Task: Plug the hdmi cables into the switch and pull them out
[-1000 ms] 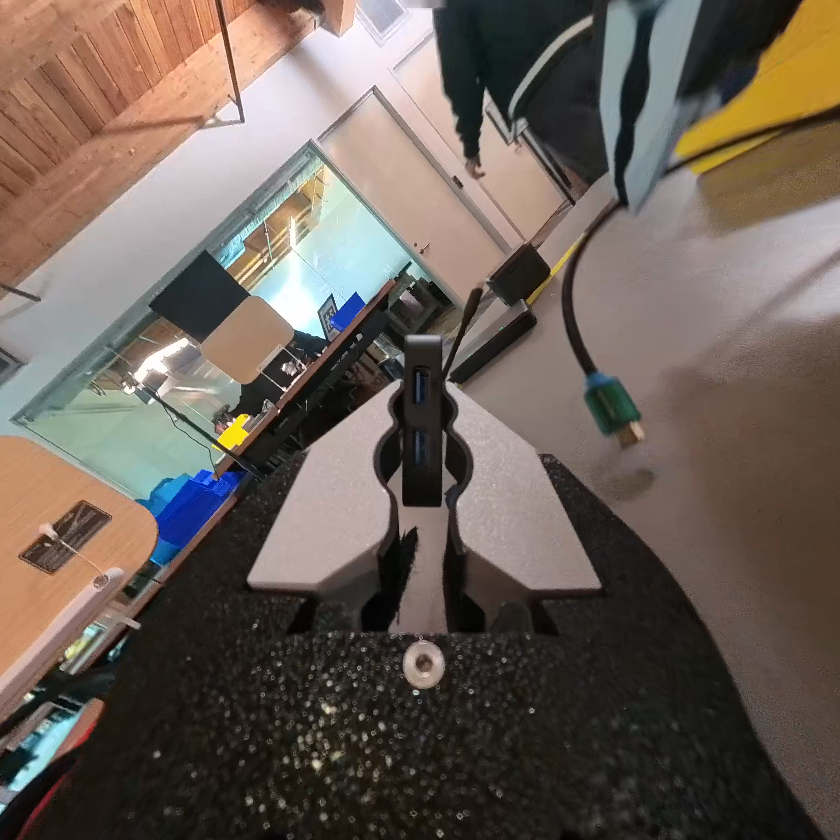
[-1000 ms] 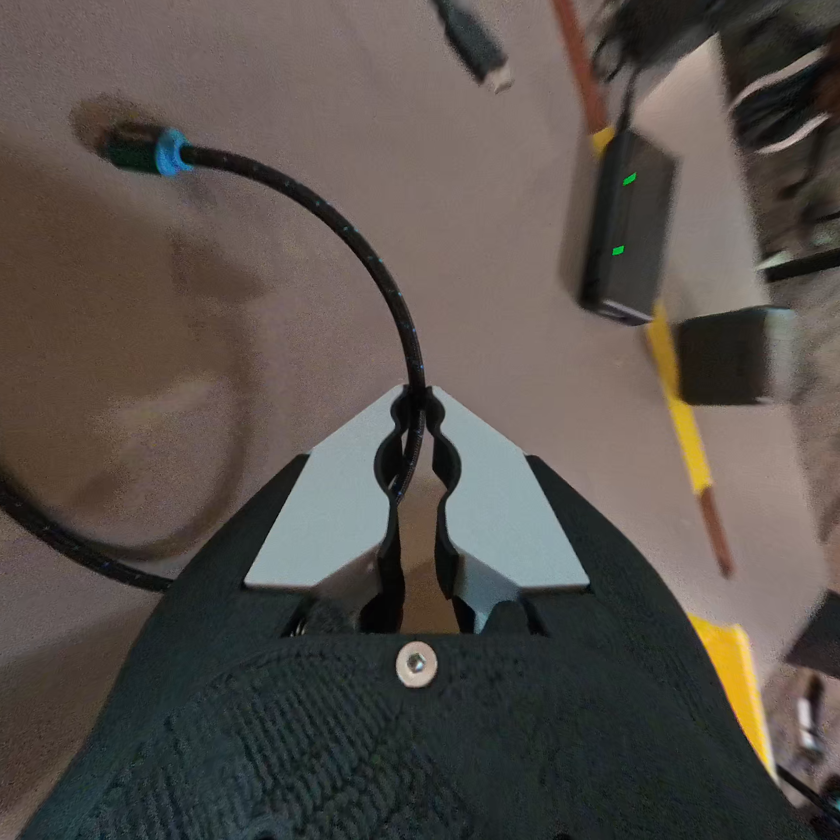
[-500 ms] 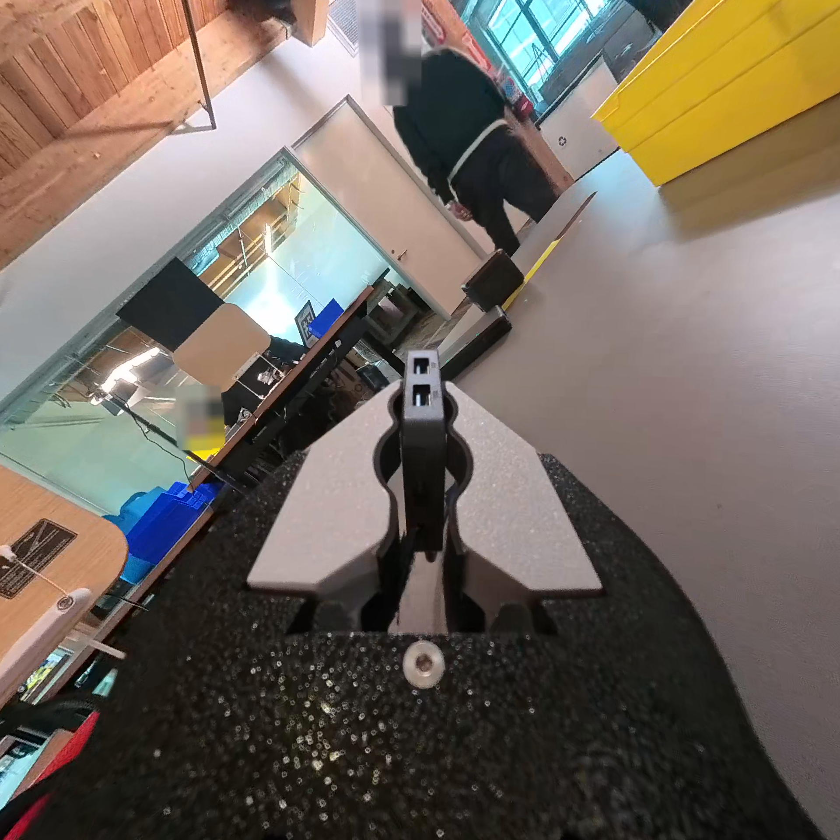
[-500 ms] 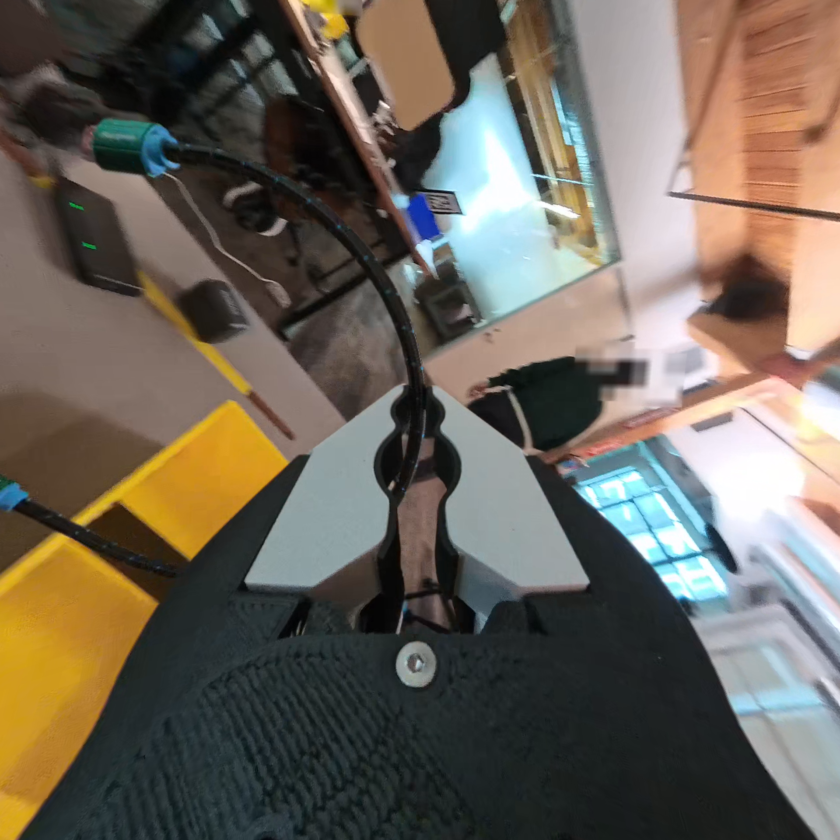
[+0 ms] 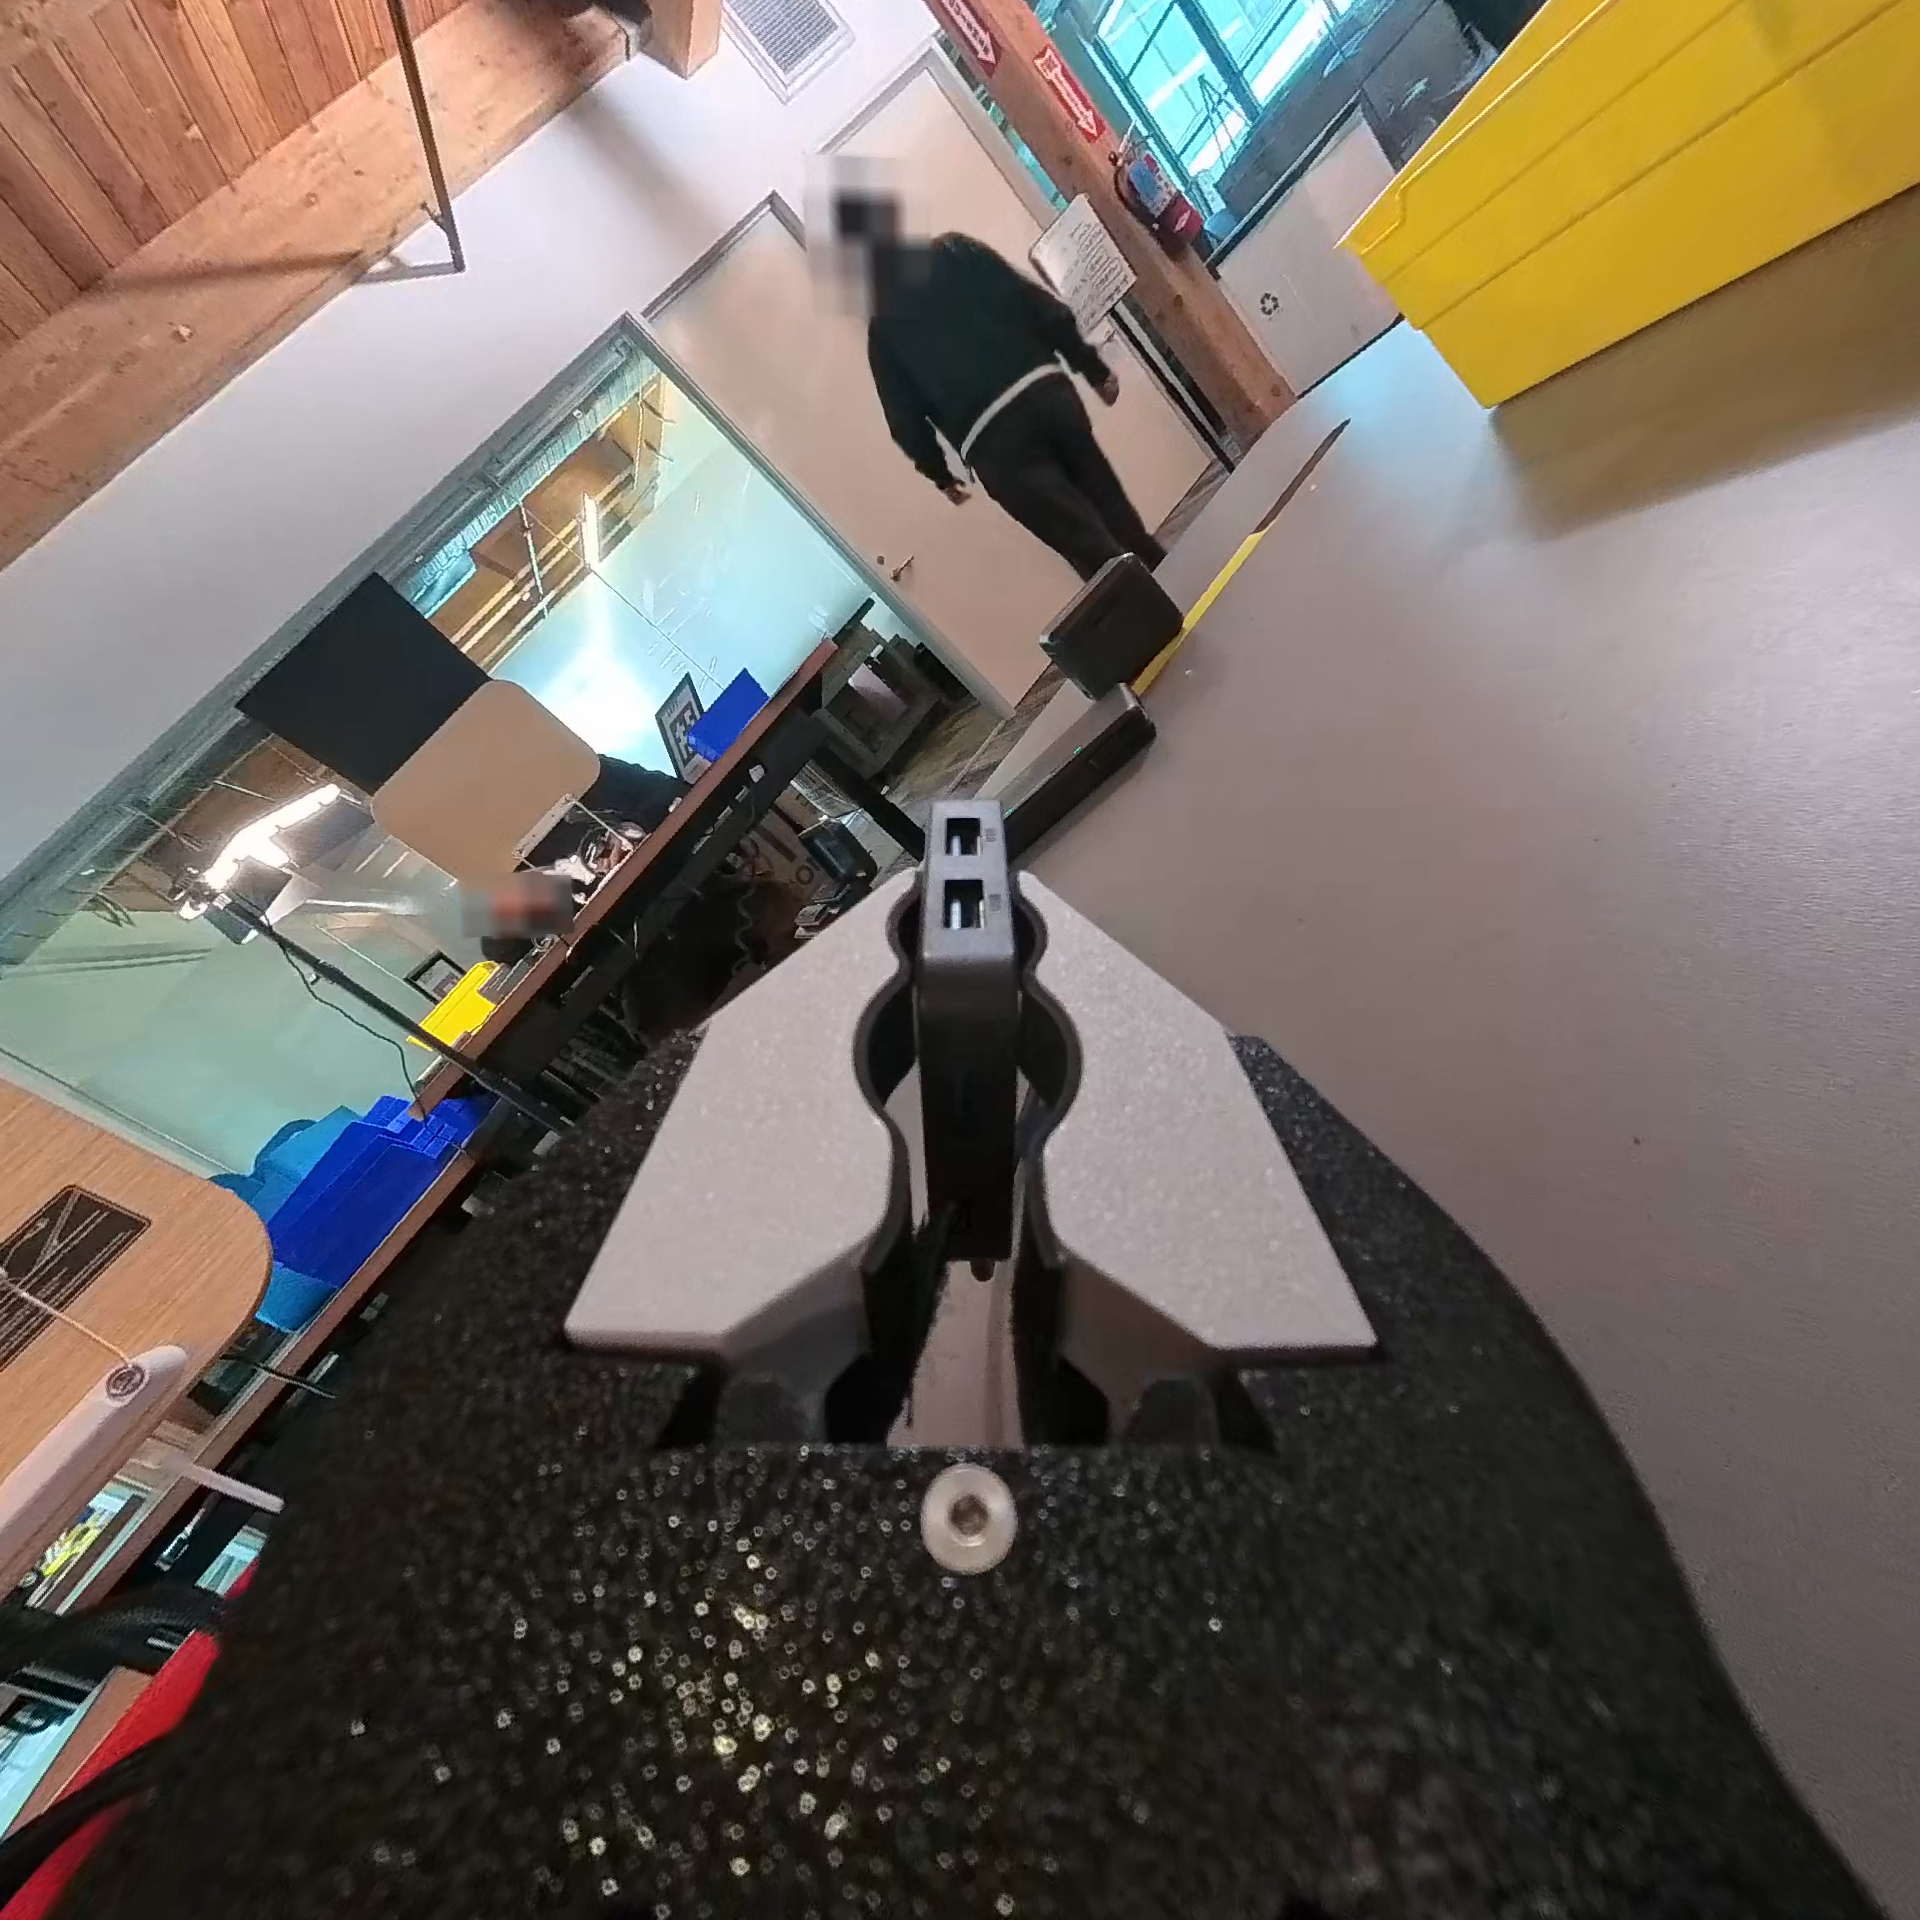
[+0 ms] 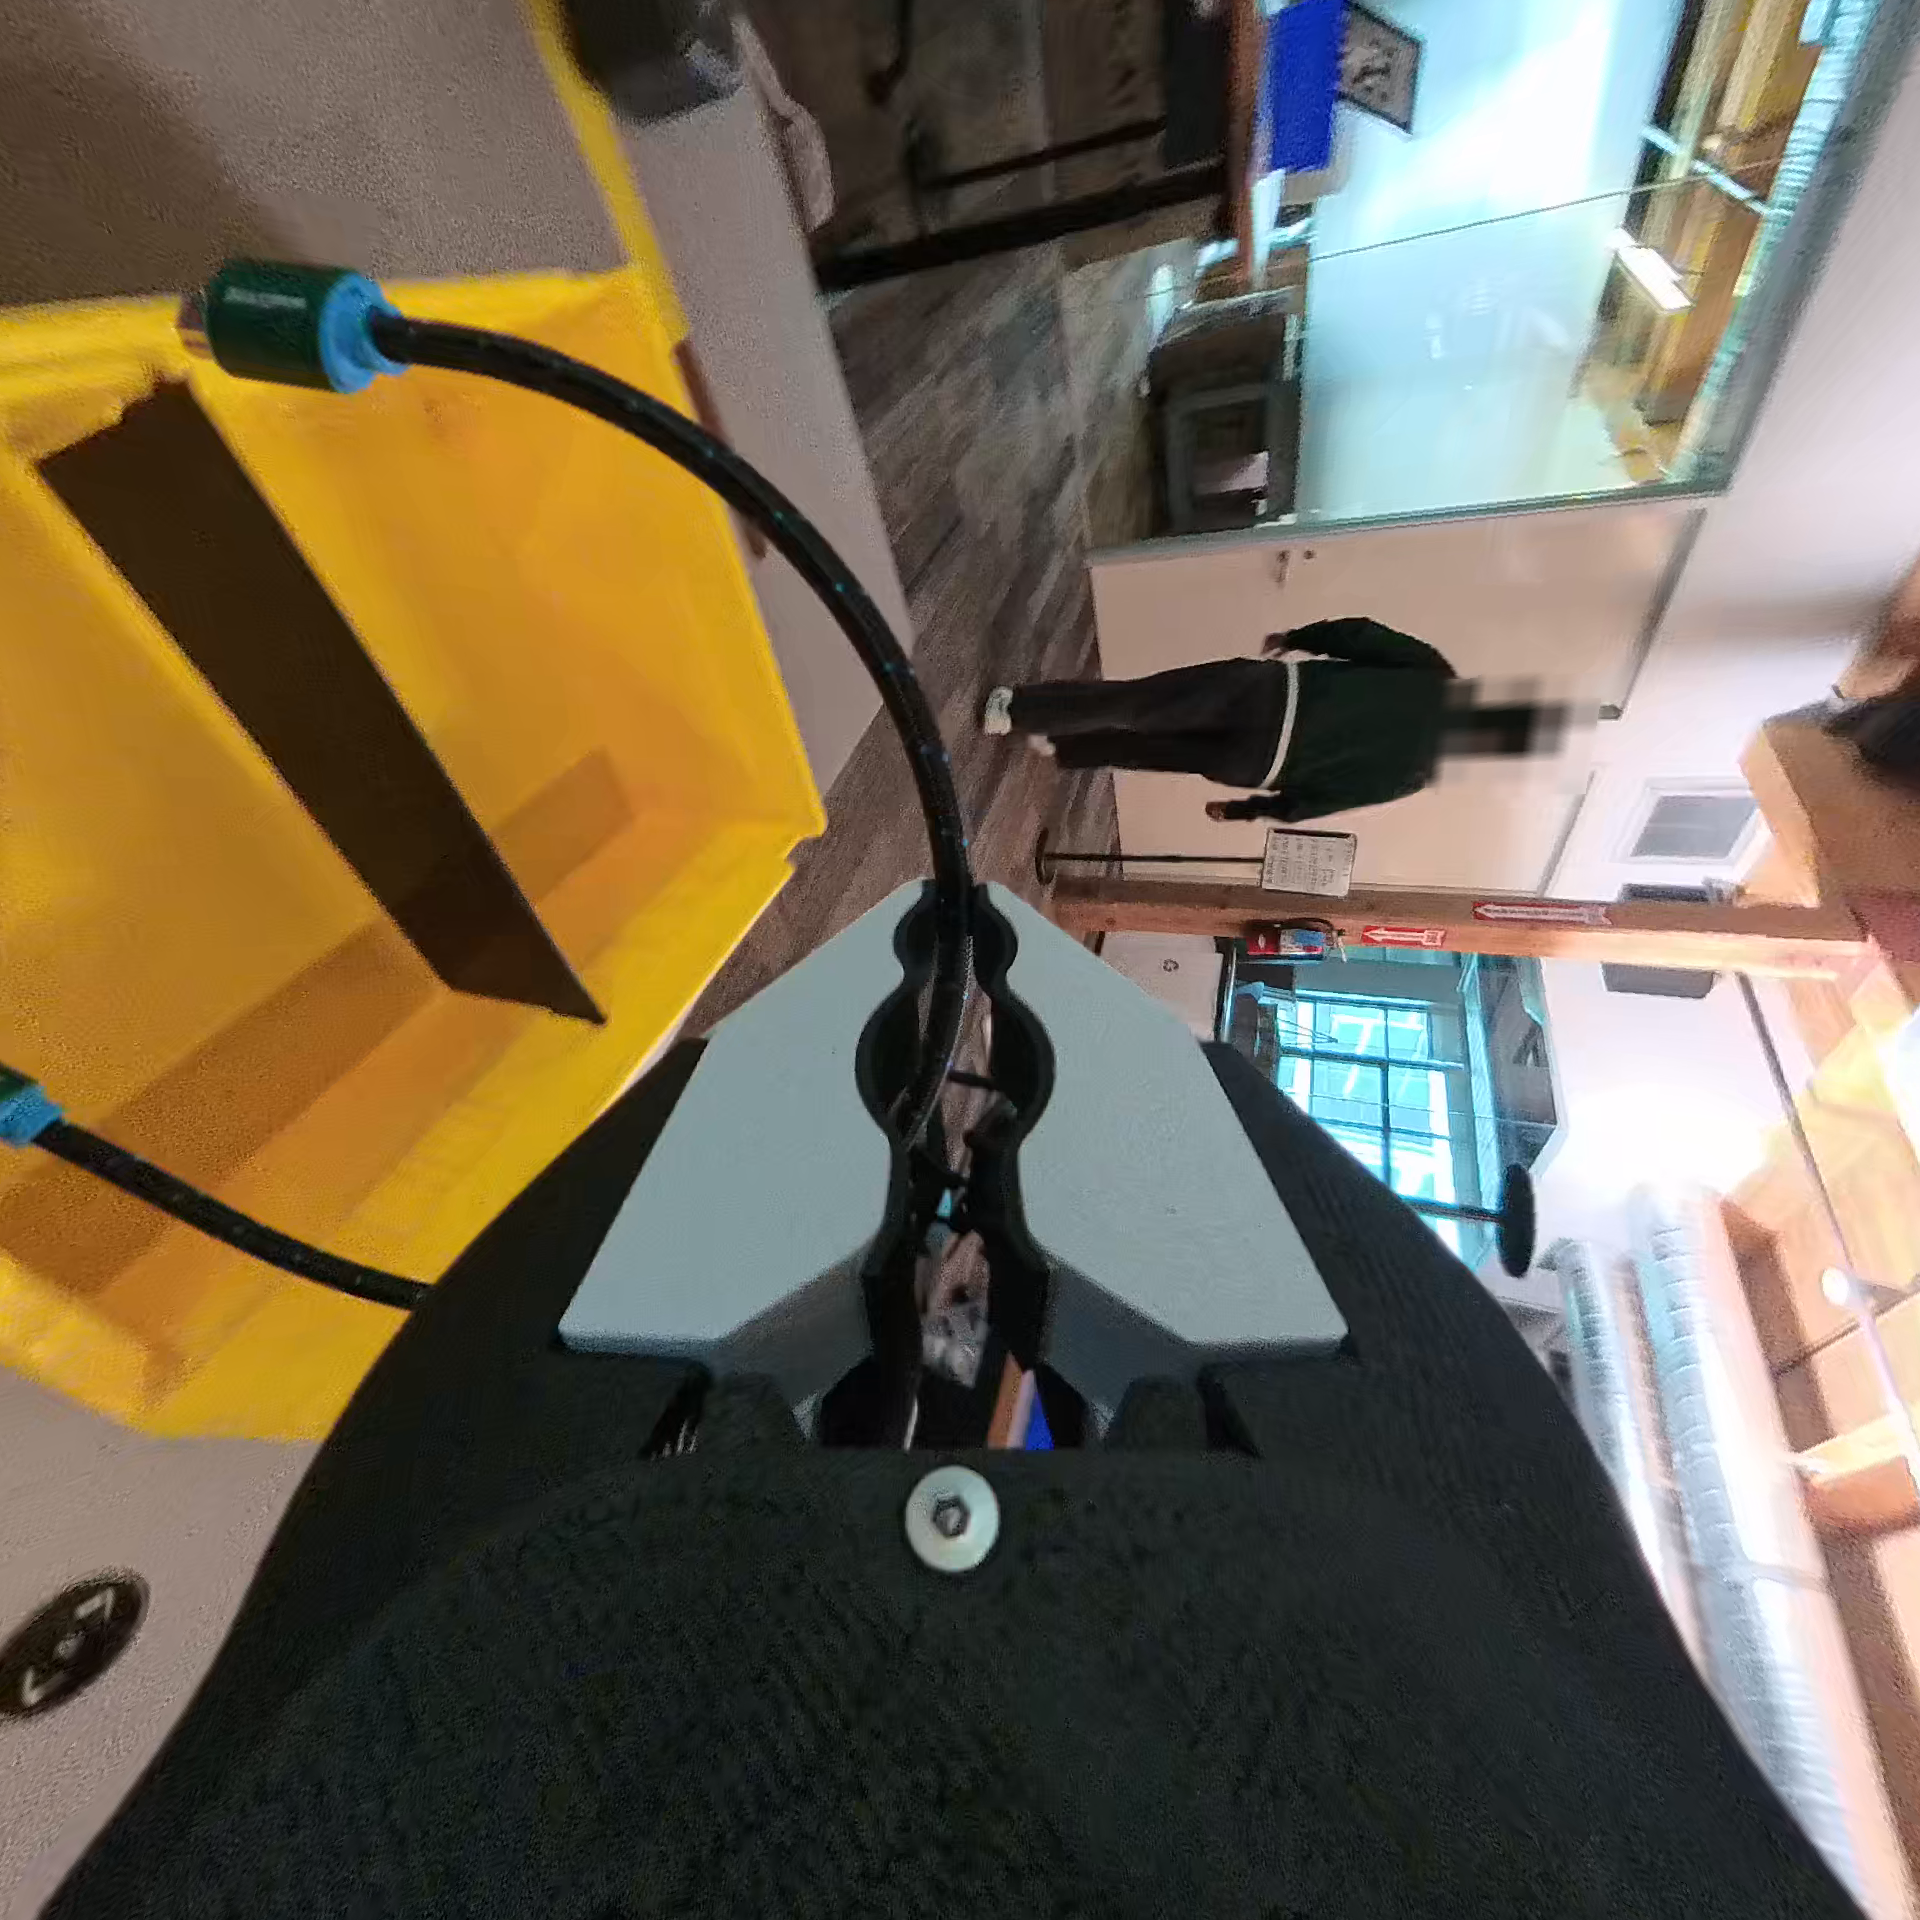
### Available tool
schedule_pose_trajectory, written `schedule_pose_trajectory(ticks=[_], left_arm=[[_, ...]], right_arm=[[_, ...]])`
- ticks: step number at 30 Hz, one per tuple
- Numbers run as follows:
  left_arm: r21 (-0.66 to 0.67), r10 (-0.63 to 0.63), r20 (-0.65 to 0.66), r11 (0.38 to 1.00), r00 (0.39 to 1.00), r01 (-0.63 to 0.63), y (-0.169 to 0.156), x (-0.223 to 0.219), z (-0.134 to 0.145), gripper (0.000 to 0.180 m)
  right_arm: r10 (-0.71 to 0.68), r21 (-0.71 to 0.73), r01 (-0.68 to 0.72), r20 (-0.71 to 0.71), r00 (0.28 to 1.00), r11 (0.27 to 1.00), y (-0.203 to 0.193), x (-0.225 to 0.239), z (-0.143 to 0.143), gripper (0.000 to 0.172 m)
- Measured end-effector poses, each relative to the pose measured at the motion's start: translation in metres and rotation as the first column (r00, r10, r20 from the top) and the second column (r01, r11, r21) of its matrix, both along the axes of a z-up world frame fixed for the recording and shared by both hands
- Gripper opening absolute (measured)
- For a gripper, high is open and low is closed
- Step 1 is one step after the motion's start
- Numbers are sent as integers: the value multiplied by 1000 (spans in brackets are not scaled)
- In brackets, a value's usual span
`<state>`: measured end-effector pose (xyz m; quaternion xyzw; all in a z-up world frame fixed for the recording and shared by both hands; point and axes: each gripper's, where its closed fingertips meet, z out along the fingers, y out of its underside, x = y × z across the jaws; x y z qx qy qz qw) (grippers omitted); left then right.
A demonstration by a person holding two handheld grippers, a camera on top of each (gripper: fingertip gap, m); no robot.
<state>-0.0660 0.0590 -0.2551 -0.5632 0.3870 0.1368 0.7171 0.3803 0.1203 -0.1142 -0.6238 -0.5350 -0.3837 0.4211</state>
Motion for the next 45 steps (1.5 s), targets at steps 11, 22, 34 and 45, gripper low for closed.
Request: schedule_pose_trajectory(ticks=[11, 22, 34, 45], left_arm=[[-5, -1, 1, 1000, 1000, 1, 0, 0, -1, 11], [-12, -3, -6, 1000, 1000, 3, 0, 0, -2, 11], [-15, -6, -10, 1000, 1000, 6, -1, 0, -3, 11], [-10, -5, -7, 1000, 1000, 5, -1, -1, -1, 11]], right_arm=[[54, -41, -52, 70, 996, 998, 2, -14, -45, 4], [79, -53, -75, 98, 992, 996, 6, -25, -30, 4], [77, -49, -73, 88, 993, 996, 3, -25, -30, 4], [-151, -292, 116, -101, 983, 949, -13, -8, -52, 56]])
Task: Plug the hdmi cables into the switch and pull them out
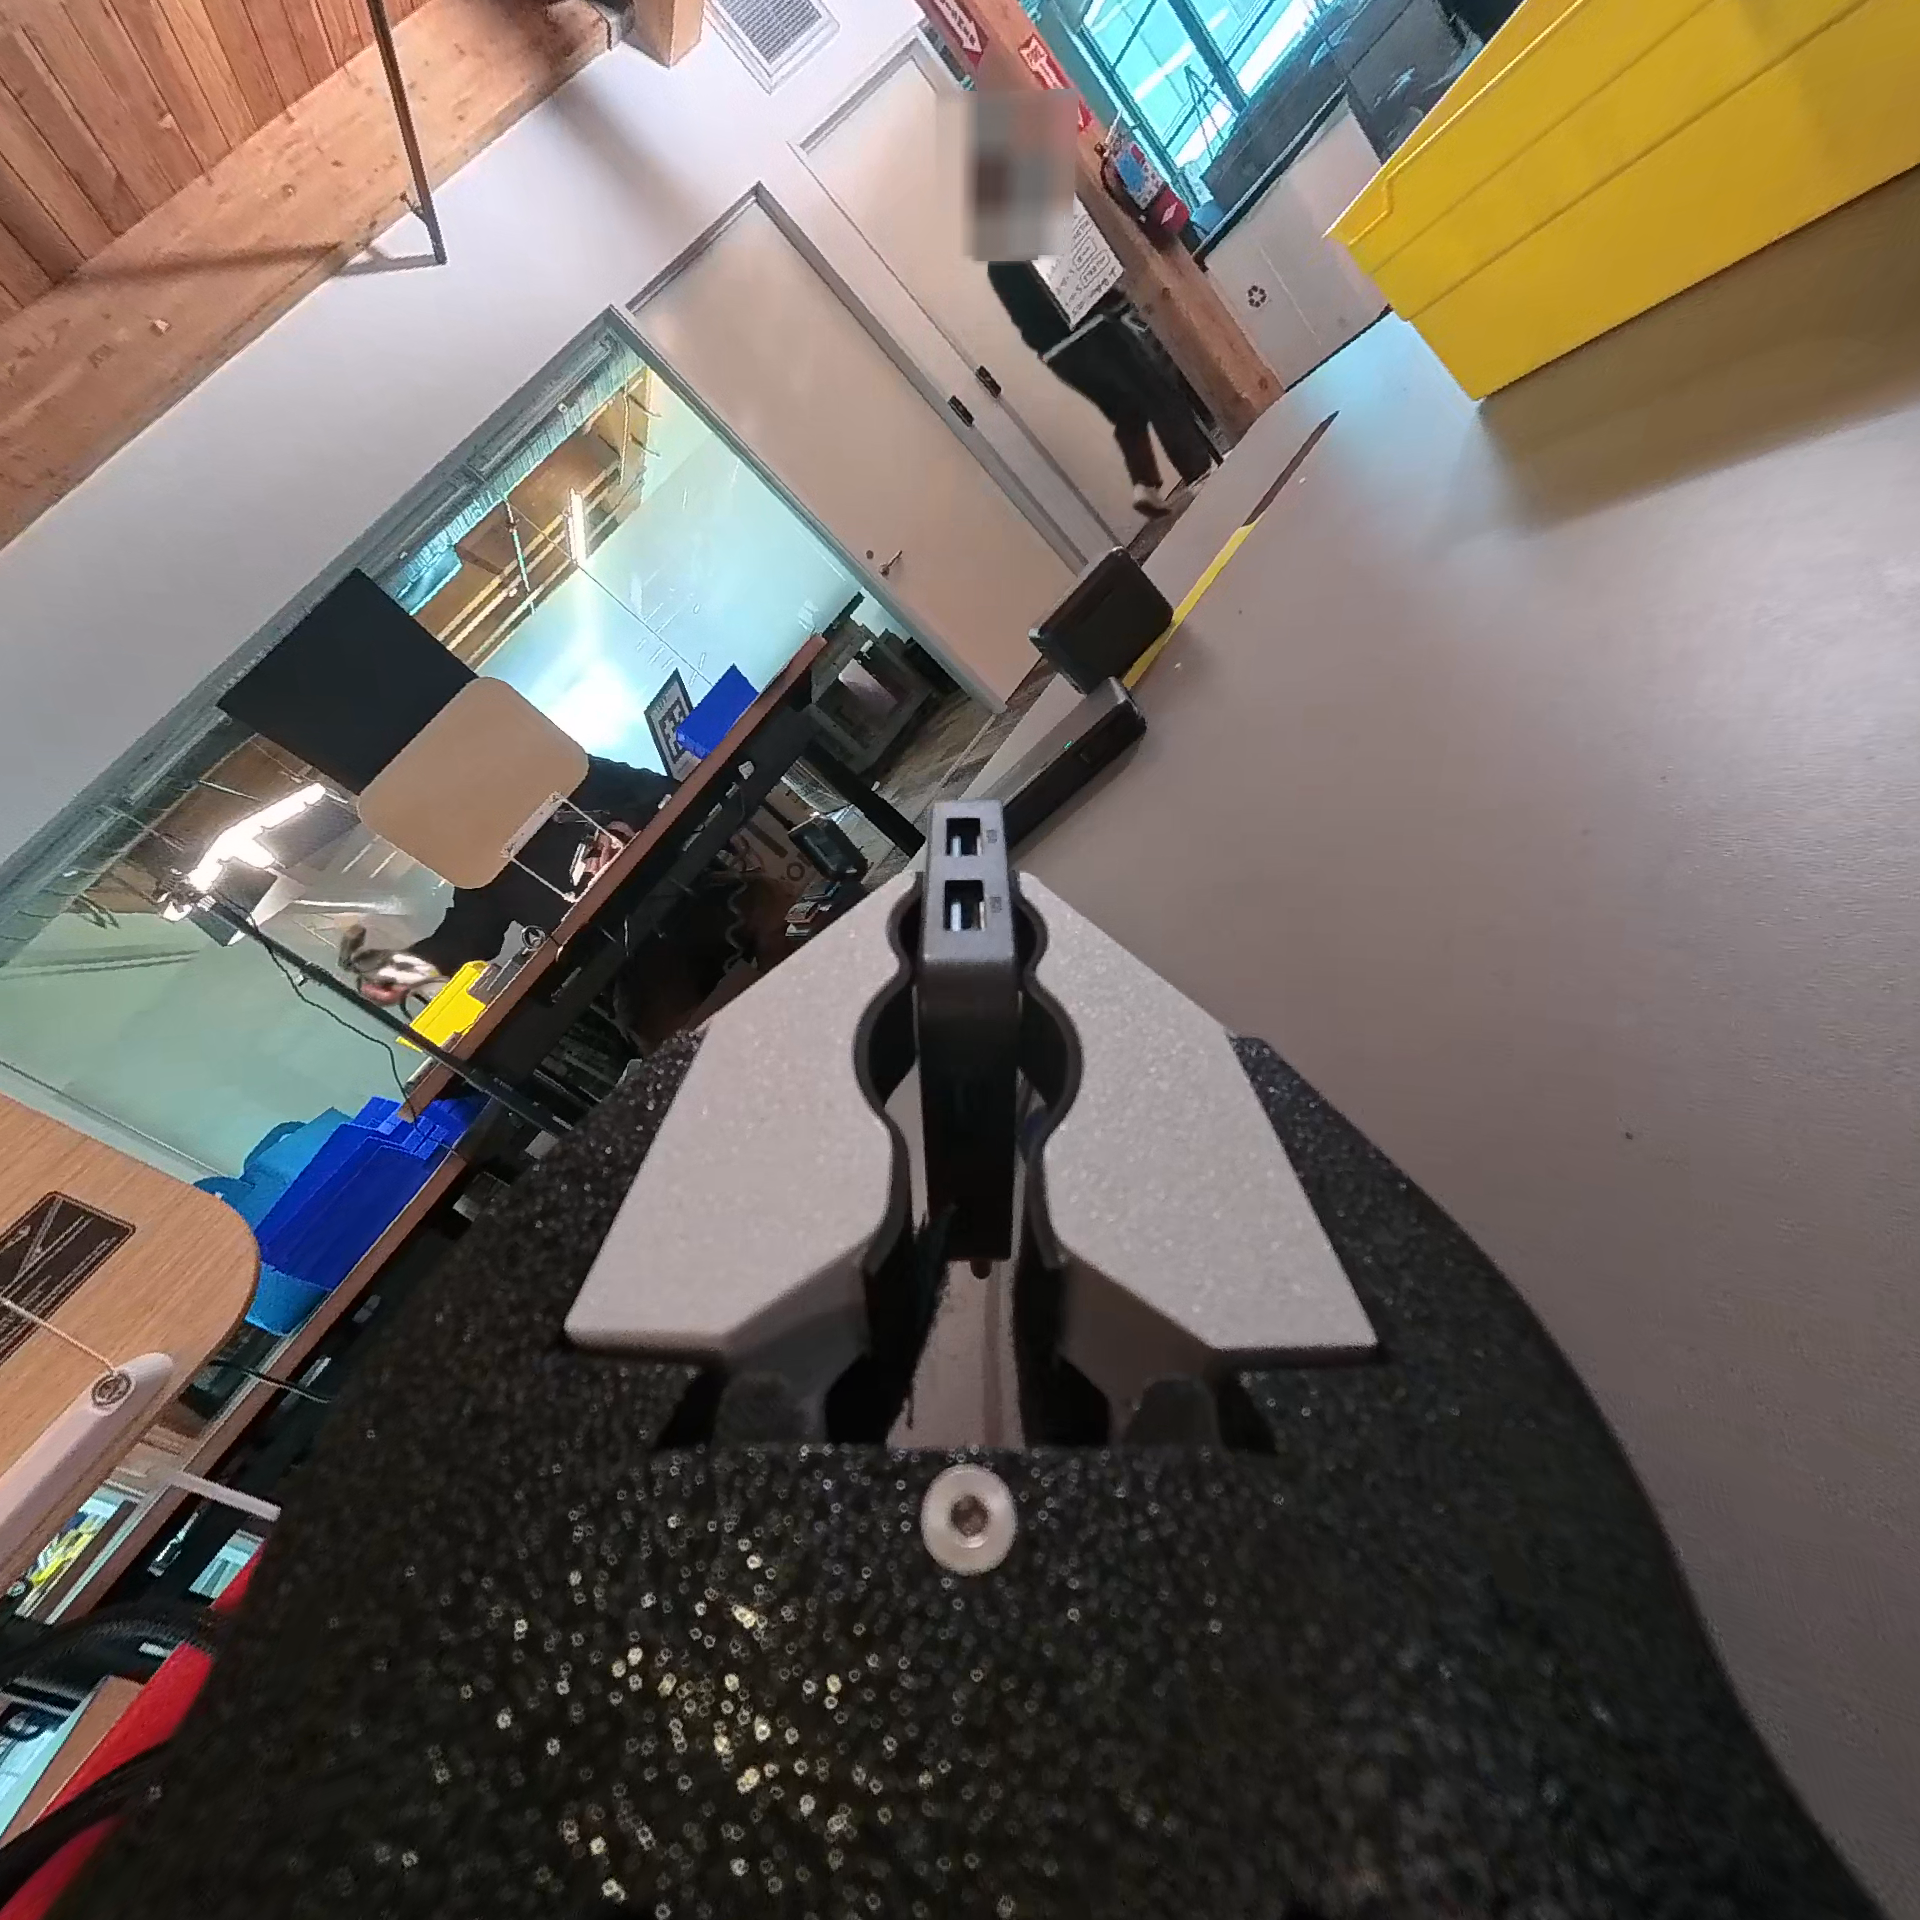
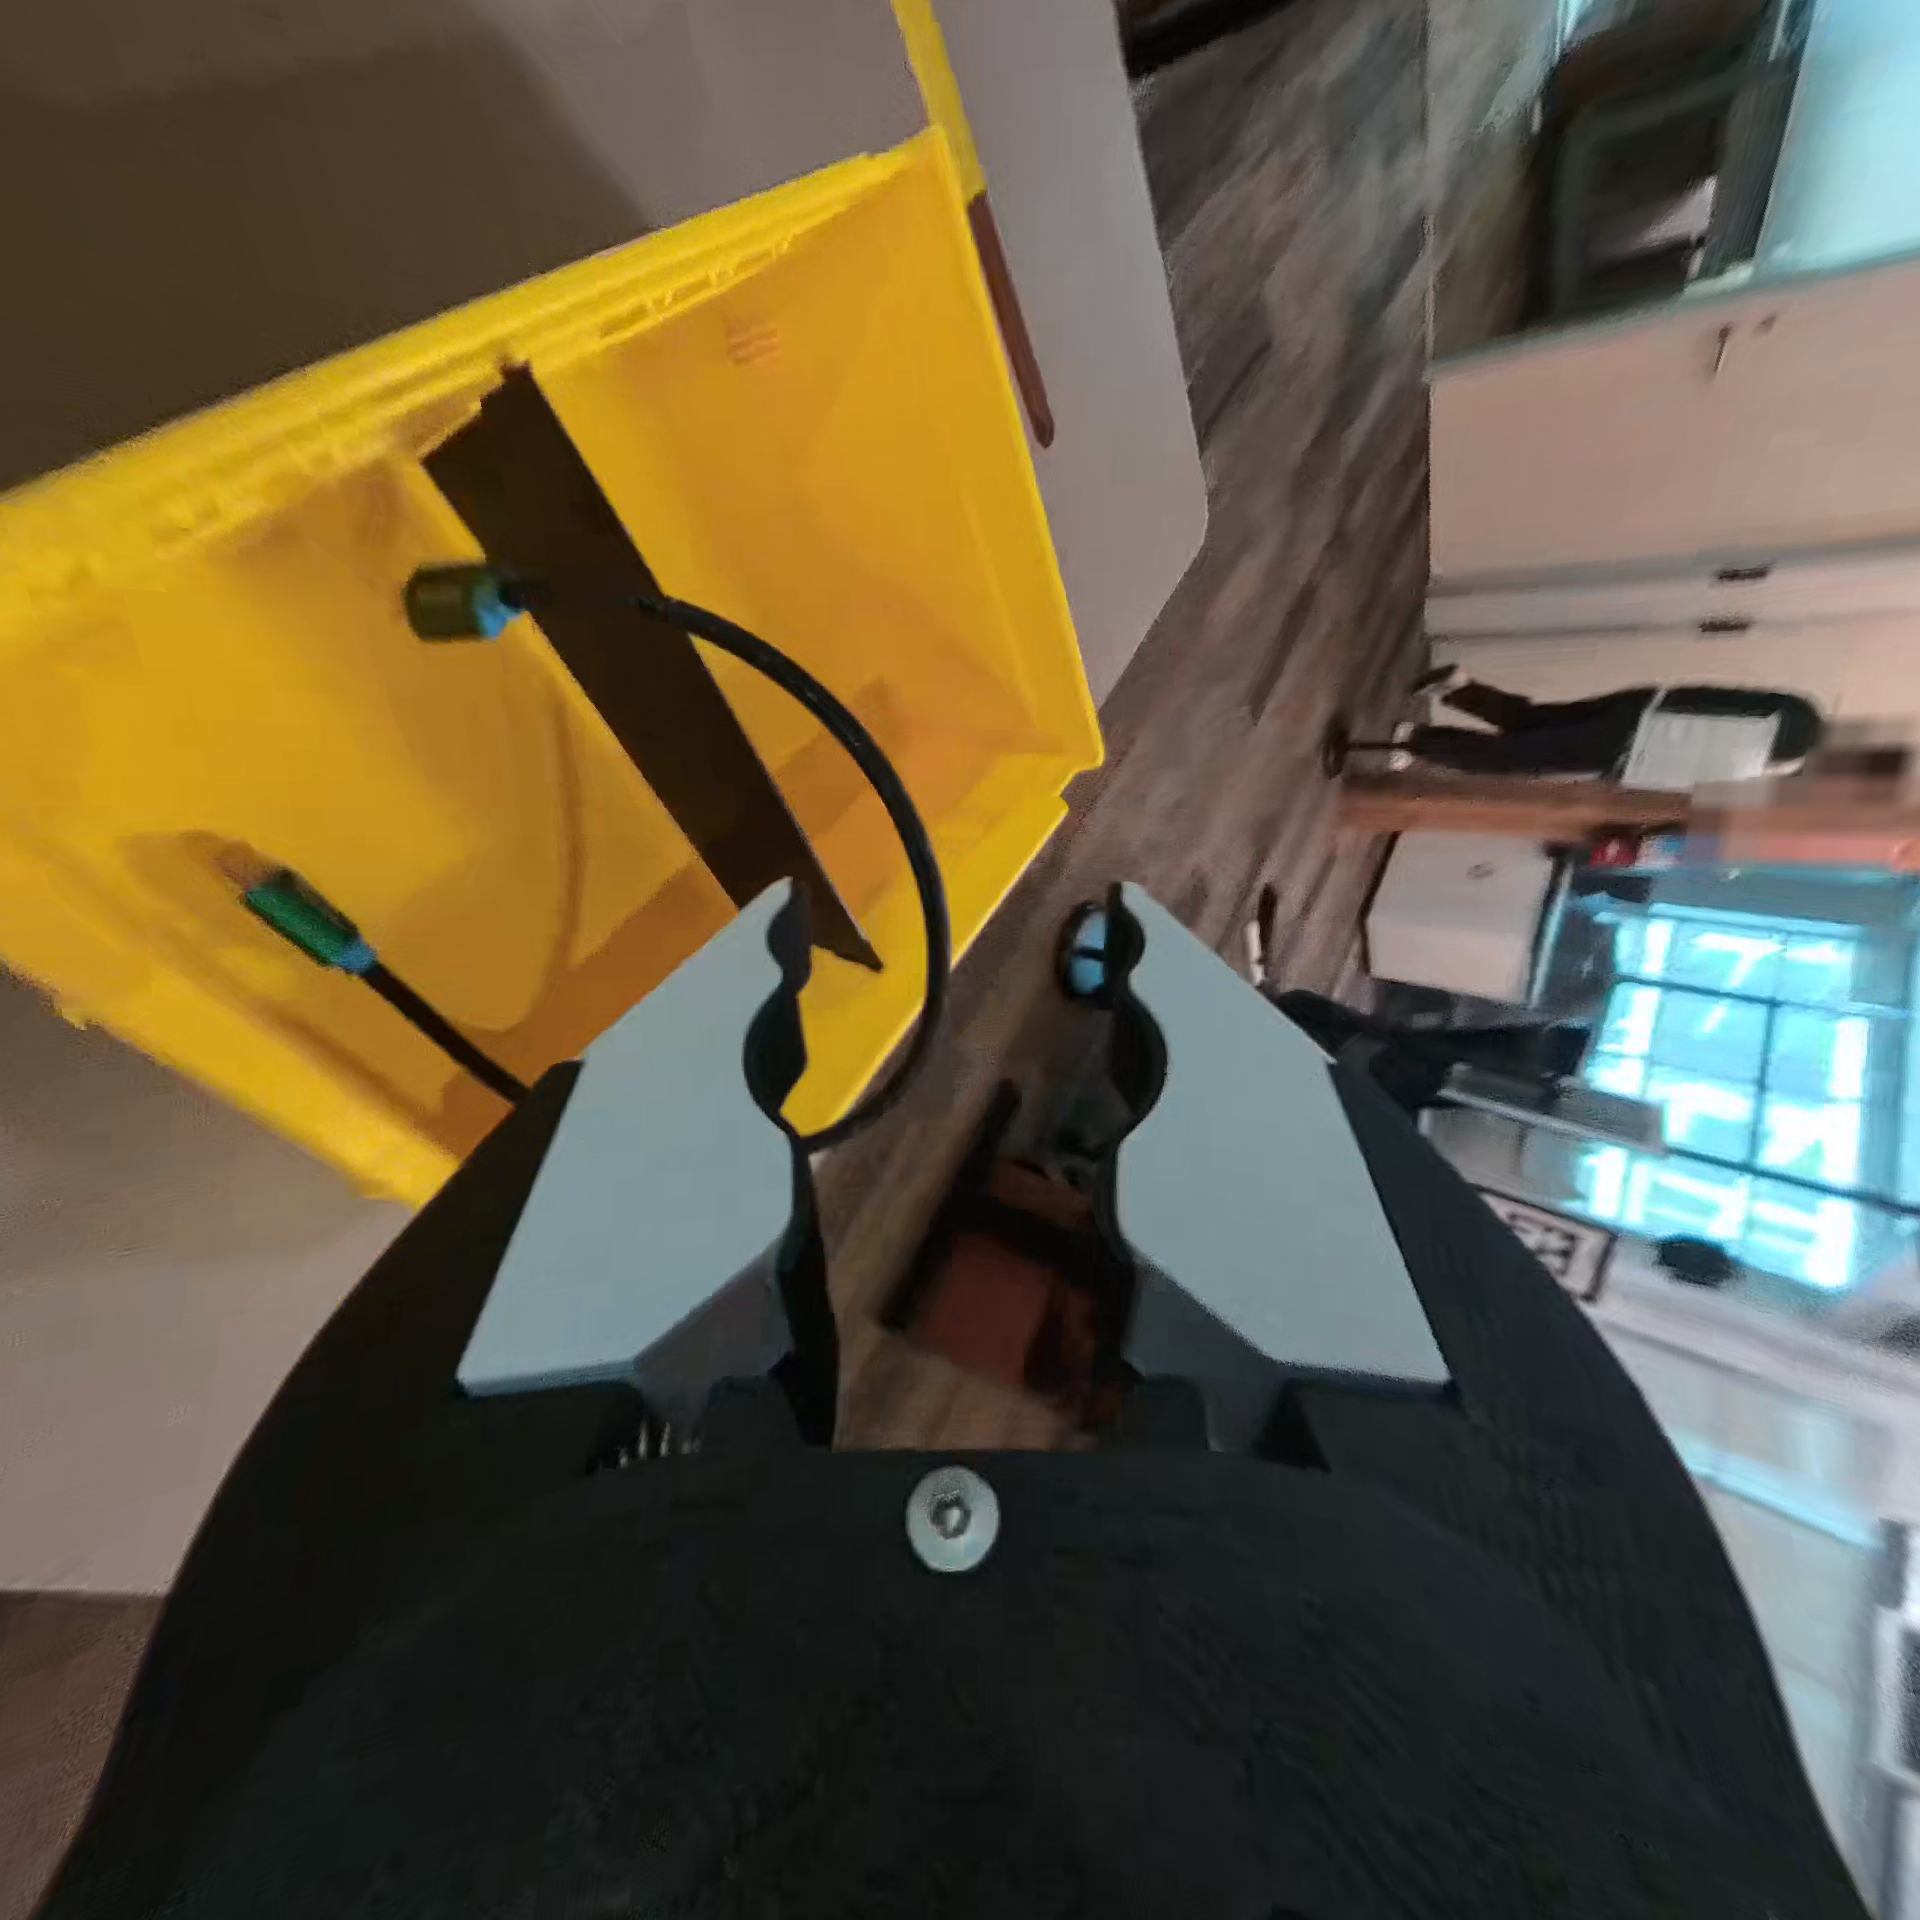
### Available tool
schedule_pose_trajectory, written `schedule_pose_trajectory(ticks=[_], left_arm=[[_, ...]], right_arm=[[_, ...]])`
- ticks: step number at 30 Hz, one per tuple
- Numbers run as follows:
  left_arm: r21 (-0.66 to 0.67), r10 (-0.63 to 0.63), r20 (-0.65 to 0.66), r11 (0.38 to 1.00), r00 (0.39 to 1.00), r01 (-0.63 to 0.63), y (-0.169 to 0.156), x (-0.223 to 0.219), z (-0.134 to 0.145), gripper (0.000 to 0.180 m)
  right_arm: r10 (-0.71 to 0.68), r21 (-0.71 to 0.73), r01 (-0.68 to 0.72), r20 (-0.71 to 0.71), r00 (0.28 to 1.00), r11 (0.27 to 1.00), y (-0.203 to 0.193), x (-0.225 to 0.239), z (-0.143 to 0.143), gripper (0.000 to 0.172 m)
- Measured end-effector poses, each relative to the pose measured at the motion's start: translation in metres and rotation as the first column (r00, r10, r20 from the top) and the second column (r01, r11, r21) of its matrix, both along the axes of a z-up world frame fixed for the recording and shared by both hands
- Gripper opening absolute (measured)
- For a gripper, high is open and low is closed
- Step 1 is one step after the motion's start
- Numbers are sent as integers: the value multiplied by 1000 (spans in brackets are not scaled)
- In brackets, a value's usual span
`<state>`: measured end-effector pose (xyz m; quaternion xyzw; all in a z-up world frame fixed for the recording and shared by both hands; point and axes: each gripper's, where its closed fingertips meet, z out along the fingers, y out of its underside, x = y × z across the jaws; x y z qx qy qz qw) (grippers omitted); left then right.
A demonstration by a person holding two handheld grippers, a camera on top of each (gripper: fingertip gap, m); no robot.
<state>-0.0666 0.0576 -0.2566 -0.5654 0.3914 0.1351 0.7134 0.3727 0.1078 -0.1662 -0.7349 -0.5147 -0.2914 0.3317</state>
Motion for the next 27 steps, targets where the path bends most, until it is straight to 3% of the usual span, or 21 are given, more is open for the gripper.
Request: schedule_pose_trajectory(ticks=[3, 6, 8, 11, 14, 17, 21, 27], left_arm=[[14, -7, 9, 1000, 1000, 7, -2, 1, 4, 11], [34, -86, 84, 996, 993, 84, -13, 7, 16, 11], [38, -219, 175, 976, 960, 216, -26, 18, 26, 11], [28, -382, 286, 920, 879, 391, -45, 31, 36, 10], [11, -506, 363, 842, 783, 539, -61, 42, 40, 10], [-13, -589, 416, 758, 693, 652, -73, 51, 40, 11], [-50, -601, 385, 744, 701, 666, -74, 56, 32, 11], [-73, -654, 413, 670, 634, 738, -84, 61, 30, 11]], right_arm=[[87, 65, -84, -41, 995, 994, -2, -42, 15, 62], [307, 123, -302, -28, 951, 945, -14, -126, 15, 62], [494, 115, -488, -38, 868, 865, -33, -197, -1, 61], [725, 75, -721, -56, 687, 689, -72, -292, -34, 58], [824, 14, -832, -143, 548, 555, -102, -350, -60, 53], [844, -23, -881, -275, 460, 472, -119, -380, -72, 49], [871, 40, -910, -310, 382, 413, -125, -394, -64, 18], [842, 3, -921, -407, 354, 389, -133, -389, -66, 22]])
